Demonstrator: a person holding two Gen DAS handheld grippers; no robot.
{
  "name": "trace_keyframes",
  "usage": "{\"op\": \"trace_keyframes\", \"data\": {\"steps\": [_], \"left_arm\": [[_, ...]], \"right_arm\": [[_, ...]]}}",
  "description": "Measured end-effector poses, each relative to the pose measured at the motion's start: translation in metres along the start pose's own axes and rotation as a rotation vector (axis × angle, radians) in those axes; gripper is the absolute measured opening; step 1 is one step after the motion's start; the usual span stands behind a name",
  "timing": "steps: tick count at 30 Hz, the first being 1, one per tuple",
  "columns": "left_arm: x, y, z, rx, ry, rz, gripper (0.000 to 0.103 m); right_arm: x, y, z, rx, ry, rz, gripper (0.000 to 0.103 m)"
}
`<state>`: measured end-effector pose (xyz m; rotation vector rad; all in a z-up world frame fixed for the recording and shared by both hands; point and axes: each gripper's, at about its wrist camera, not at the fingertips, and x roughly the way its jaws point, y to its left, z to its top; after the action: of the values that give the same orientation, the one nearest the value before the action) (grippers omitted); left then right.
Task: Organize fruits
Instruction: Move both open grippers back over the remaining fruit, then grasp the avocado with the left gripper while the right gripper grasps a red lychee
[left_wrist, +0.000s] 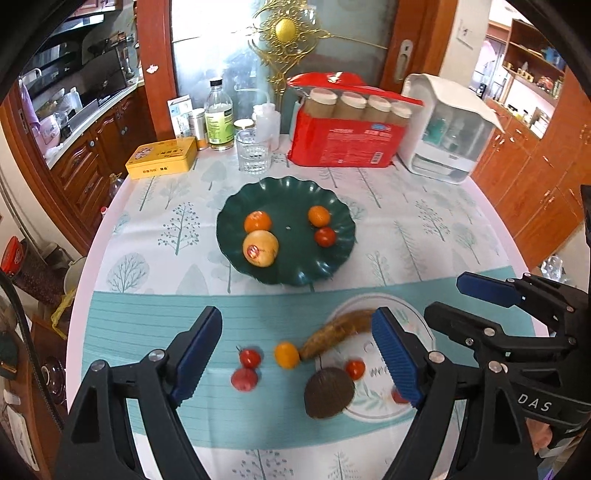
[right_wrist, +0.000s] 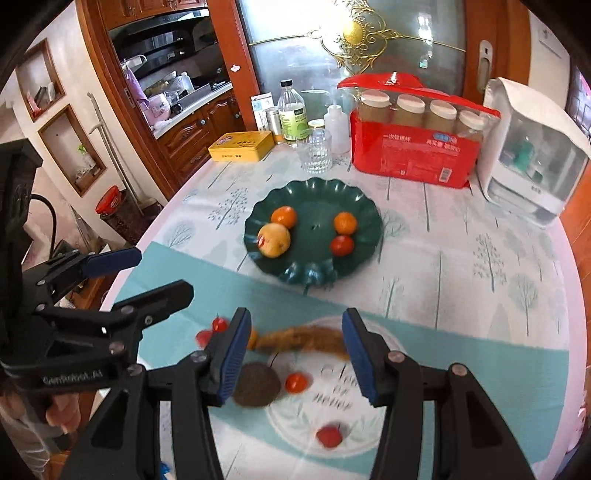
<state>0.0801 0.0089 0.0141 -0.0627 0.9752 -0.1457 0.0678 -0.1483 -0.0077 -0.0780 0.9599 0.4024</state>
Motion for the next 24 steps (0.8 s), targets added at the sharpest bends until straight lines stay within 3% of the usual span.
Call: {"op": "trace_keyframes", "data": {"steps": [11, 20, 24], "left_arm": [[-0.01, -0.019, -0.054, 0.04, 0.022, -0.043, 0.085], [0.013, -0.023, -0.08, 0.008, 0.086, -0.058, 0.085], [0.032, -0.03, -0.088, 0.013, 0.117, -0.039, 0.085]], "right_arm": [[-0.028, -0.01, -0.053, 0.001, -0.016, -0.079, 0.06], [-0.017, -0.016, -0.077, -0.107, 0.002, -0.105, 0.06], [0.001, -0.025, -0.087, -0.106, 0.053, -0.098, 0.06]]}}
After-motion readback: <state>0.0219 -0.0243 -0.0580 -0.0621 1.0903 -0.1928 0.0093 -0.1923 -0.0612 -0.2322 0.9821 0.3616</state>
